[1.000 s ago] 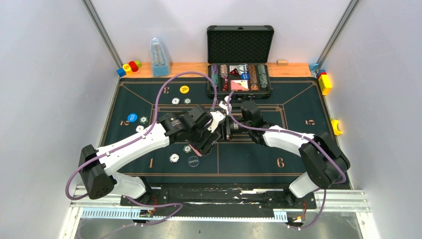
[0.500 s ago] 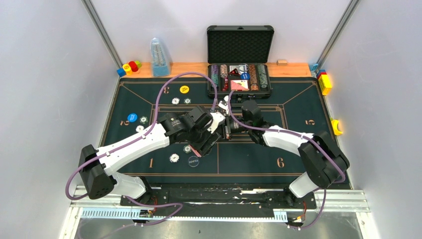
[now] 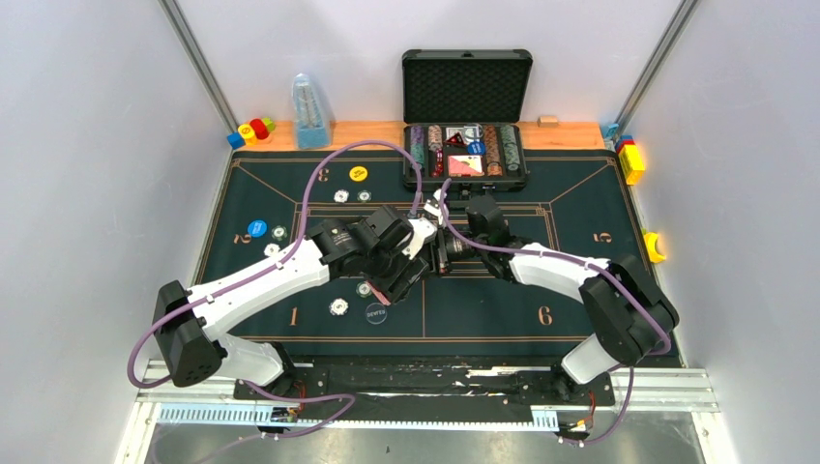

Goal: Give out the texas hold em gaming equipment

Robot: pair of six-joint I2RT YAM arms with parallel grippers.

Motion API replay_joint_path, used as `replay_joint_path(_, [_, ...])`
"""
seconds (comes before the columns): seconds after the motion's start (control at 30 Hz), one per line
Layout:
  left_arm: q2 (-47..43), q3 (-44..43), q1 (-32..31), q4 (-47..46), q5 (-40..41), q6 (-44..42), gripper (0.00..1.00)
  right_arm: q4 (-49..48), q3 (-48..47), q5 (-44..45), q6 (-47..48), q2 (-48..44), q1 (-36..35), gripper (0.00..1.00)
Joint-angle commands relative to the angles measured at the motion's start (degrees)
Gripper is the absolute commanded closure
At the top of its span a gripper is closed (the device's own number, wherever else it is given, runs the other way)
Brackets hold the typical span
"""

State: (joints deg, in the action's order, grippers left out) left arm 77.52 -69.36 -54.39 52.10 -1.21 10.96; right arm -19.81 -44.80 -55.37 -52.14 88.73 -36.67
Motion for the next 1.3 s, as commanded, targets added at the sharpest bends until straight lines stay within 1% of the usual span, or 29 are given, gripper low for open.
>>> replay_joint_path(0.0, [-0.82,-1.29,-0.36,-1.04,-0.71,-1.12,1.0,3.03,-1.45,2.64,3.17,-1.36,0.49,0.58])
replay_joint_path(0.3, [-0.62,-0.91,-0.36,-1.03,-0.96,-1.01,1.0,6.6,-1.52,4.48,5.6,-3.72,1.28,0.6])
replay_joint_path(0.8, [-0.32,-0.69,-0.36,-1.17,-1.73,-1.12,1.0,9.52,-1.07,5.1,7.37,-6.3,2.66,0.58])
replay_joint_path(0.93, [0.02,-0.69,-0.32,-1.14,-1.83,-1.12,1.0,9.98,-1.0,4.99,7.77,-7.38,2.65,0.55])
replay_joint_path(1.03, [0.17,-0.56,-0.39,-1.12,-1.6,-1.12,1.0,10.7,-0.83,5.55,8.02,-8.32,2.65,0.49])
replay_joint_path(1.27, [1.13,-0.47,-0.37,-0.88,-1.42,-1.04,1.0,11.11,0.0,6.85,7.85,-10.17,3.33,0.49])
